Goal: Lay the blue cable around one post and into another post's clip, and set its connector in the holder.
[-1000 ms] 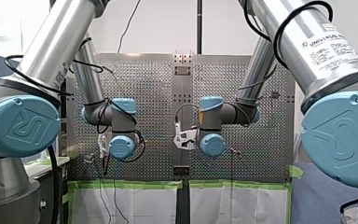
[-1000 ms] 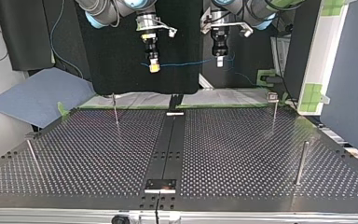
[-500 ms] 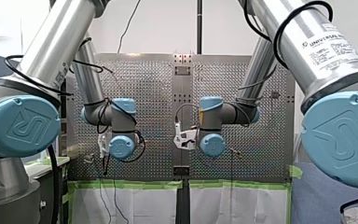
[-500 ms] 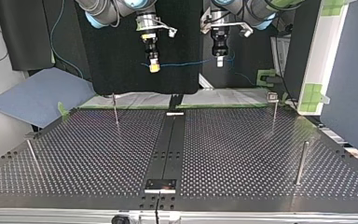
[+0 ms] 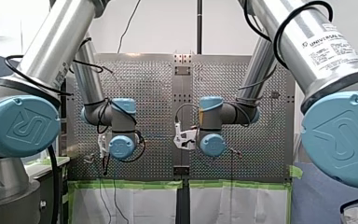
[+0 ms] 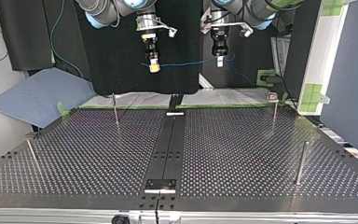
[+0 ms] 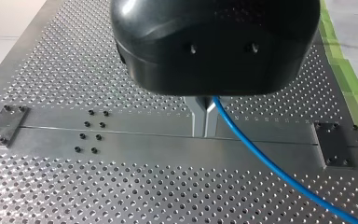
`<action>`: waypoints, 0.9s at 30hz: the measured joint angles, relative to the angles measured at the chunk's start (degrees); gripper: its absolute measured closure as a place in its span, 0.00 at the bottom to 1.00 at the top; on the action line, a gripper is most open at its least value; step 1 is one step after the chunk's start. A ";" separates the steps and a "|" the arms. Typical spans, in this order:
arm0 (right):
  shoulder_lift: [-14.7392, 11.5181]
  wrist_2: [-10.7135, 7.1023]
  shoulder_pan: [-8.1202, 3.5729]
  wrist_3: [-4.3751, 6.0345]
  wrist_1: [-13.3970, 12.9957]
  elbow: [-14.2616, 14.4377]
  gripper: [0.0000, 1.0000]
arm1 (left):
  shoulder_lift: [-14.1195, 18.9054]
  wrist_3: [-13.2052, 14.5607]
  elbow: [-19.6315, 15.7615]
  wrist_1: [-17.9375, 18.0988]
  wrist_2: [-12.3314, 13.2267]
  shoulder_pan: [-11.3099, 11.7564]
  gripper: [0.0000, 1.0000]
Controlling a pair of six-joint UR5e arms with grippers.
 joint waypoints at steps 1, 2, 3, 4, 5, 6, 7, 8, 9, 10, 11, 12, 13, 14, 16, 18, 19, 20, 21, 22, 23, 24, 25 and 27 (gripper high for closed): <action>0.00 0.00 0.00 0.00 0.00 0.00 1.00 | 0.00 0.00 0.00 0.00 0.00 0.00 1.00; 0.00 0.00 0.00 0.00 0.00 0.00 1.00 | 0.00 0.00 0.00 0.00 0.00 0.00 1.00; 0.00 0.00 0.00 0.00 0.00 0.00 1.00 | 0.00 0.00 0.00 0.00 0.00 0.00 1.00; 0.00 0.00 0.00 0.00 0.00 0.00 1.00 | 0.00 0.00 0.00 0.00 0.00 0.00 1.00; 0.00 0.00 0.00 0.00 0.00 0.00 1.00 | 0.00 0.00 0.00 0.00 0.00 0.00 1.00; 0.00 0.00 0.00 0.00 0.00 0.00 1.00 | 0.00 0.00 0.00 0.00 0.00 0.00 1.00; 0.00 0.00 0.00 0.00 0.00 0.00 1.00 | 0.00 0.00 0.00 0.00 0.00 0.00 1.00; 0.00 0.00 0.00 0.00 0.00 0.00 1.00 | 0.00 0.00 0.00 0.00 0.00 0.00 1.00; 0.00 0.00 0.00 0.00 0.00 0.00 1.00 | 0.00 0.00 0.00 0.00 0.00 0.00 1.00; 0.00 0.00 0.00 0.00 0.00 0.00 1.00 | 0.00 0.00 0.00 0.00 0.00 0.00 1.00; 0.00 0.00 0.00 0.00 0.00 0.00 1.00 | 0.00 0.00 0.00 0.00 0.00 0.00 1.00; 0.00 0.00 0.00 0.00 0.00 0.00 1.00 | 0.00 0.00 0.00 0.00 0.00 0.00 1.00; 0.00 0.00 0.00 0.00 0.00 0.00 1.00 | 0.00 0.00 0.00 0.00 0.00 0.00 1.00; 0.00 0.00 0.00 0.00 0.00 0.00 1.00 | 0.00 0.00 0.00 0.00 0.00 0.00 1.00; 0.00 0.00 0.00 0.00 0.00 0.00 1.00 | 0.00 0.00 0.00 0.00 0.00 0.00 1.00; 0.00 0.00 0.00 0.00 0.00 0.00 1.00 | 0.00 0.00 0.00 0.00 0.00 0.00 1.00; 0.00 0.00 0.00 0.00 0.00 0.00 1.00 | 0.00 0.00 0.00 0.00 0.00 0.00 1.00; 0.00 0.00 0.00 0.00 0.00 0.00 1.00 | 0.00 0.00 0.00 0.00 0.00 0.00 1.00; 0.00 0.00 0.00 0.00 0.00 0.00 1.00 | 0.00 -0.01 0.00 0.00 0.00 0.00 1.00; 0.00 0.00 0.00 0.00 0.00 0.00 1.00 | 0.00 -0.04 -0.01 -0.02 0.00 0.00 1.00; 0.00 0.00 0.00 0.00 0.00 0.00 1.00 | -0.05 -0.12 0.03 -0.06 -0.05 0.02 1.00; 0.00 0.00 0.00 0.00 0.00 0.00 1.00 | -0.16 -0.25 0.13 -0.14 -0.16 0.06 1.00; 0.00 0.00 0.00 0.00 0.00 0.00 1.00 | -0.43 -0.43 0.39 -0.24 -0.44 0.09 1.00; 0.00 0.00 0.00 0.00 0.00 0.00 1.00 | -1.03 -0.61 0.76 -0.35 -0.88 0.13 1.00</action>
